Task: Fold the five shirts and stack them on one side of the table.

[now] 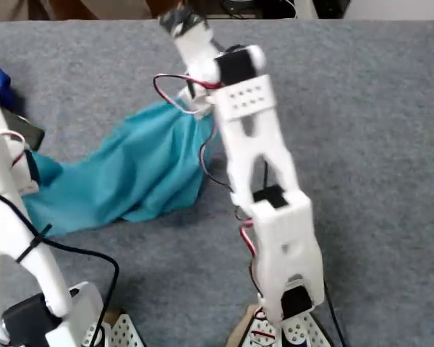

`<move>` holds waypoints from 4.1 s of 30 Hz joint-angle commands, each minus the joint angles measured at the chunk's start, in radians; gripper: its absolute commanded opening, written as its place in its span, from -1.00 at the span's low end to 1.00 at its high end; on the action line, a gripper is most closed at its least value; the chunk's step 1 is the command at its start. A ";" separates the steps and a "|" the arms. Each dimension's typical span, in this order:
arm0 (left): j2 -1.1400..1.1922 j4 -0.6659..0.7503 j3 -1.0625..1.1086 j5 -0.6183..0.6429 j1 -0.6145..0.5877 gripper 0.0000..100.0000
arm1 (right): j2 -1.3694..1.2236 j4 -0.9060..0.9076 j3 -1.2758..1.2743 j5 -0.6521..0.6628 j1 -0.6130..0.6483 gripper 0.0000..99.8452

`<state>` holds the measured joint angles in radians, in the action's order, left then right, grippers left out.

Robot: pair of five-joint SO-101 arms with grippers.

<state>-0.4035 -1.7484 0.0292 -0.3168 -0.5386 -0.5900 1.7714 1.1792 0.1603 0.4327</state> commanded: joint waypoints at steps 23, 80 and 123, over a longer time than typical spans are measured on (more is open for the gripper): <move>-0.843 -0.011 0.470 0.026 0.253 -0.96 | 1.202 0.008 -1.179 0.247 0.243 -0.98; 0.314 0.195 0.414 0.078 0.218 -0.53 | 0.249 -0.466 -1.050 0.110 -0.065 -0.36; 0.541 0.049 0.302 0.072 0.210 -0.66 | 0.130 0.008 -0.526 0.112 -0.099 -0.92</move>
<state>0.1519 -1.6671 0.3744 -0.2401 -0.3360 -0.5317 1.7637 0.5393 0.2723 0.3652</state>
